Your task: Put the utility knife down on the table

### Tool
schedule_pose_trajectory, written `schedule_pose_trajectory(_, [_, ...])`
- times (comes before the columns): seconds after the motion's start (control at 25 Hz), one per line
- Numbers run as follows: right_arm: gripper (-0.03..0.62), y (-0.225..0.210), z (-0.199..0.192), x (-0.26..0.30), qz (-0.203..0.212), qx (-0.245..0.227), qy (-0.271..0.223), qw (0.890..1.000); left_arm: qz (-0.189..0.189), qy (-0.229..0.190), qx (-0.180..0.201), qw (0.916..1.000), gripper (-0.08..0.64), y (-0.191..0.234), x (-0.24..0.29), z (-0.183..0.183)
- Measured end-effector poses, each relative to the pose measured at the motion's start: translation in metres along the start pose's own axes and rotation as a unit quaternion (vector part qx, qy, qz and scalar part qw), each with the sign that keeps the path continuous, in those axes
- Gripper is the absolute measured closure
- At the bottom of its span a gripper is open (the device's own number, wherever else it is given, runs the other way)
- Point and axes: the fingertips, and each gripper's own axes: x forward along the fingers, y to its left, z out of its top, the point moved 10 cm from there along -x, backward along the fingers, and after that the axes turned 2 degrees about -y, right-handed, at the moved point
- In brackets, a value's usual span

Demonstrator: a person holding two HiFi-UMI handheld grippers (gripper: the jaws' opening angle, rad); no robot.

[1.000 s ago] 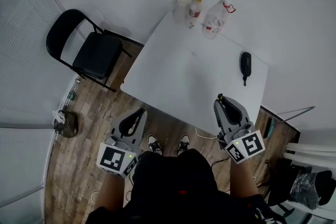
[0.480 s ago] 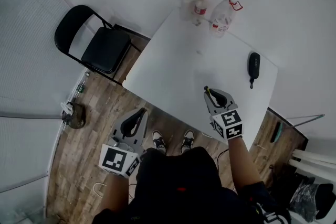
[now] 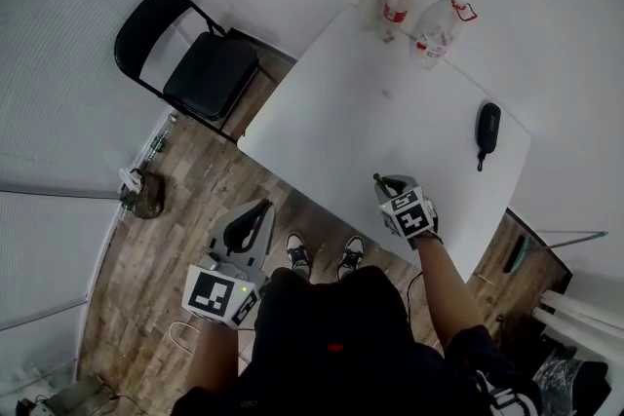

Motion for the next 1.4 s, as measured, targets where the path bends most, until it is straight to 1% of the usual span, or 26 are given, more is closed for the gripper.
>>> schedule_pose_trajectory(0.28, [0.517,0.004,-0.009,0.022,-0.007,-0.013,0.057,0.998,-0.009,0.004,-0.002,0.9999,0.523,0.006,0.004,-0.001])
schedule_pose_trajectory(0.52, [0.517,0.006,-0.017,0.031,-0.005,-0.012,0.089,0.996,-0.012,0.009,-0.001,0.9999,0.523,0.014,0.005,-0.001])
schedule_pose_trajectory(0.68, [0.517,0.007,-0.019,0.034,-0.008,-0.008,0.096,0.995,-0.010,0.008,-0.002,0.9999,0.523,0.021,0.003,-0.001])
schedule_pose_trajectory(0.96, [0.508,0.007,-0.019,0.034,-0.015,-0.012,0.092,0.996,-0.007,0.009,-0.004,0.9999,0.523,0.025,0.002,-0.002])
schedule_pose_trajectory(1.0, [0.493,0.007,-0.018,0.033,-0.019,-0.014,0.088,0.996,-0.008,0.008,-0.004,0.9999,0.523,0.025,0.002,-0.001])
schedule_pose_trajectory(1.08, [0.484,0.008,-0.013,0.027,-0.026,-0.014,0.075,0.997,-0.010,0.006,-0.003,0.9999,0.523,0.024,0.002,0.000])
schedule_pose_trajectory(1.16, [0.480,0.009,-0.006,0.017,-0.034,-0.007,0.047,0.998,-0.012,0.003,-0.002,0.9999,0.523,0.024,0.001,0.002])
schedule_pose_trajectory(1.24, [0.482,0.008,0.008,0.000,-0.049,0.005,-0.001,0.999,-0.016,-0.001,0.000,0.9999,0.523,0.023,0.001,0.003])
schedule_pose_trajectory(1.32, [0.484,0.007,0.022,-0.022,-0.063,0.016,-0.055,0.996,-0.021,-0.006,0.002,0.9998,0.523,0.022,0.000,0.007])
schedule_pose_trajectory(1.4, [0.515,0.008,0.034,-0.046,-0.076,0.024,-0.107,0.991,-0.027,-0.013,0.006,0.9996,0.523,0.021,0.000,0.011])
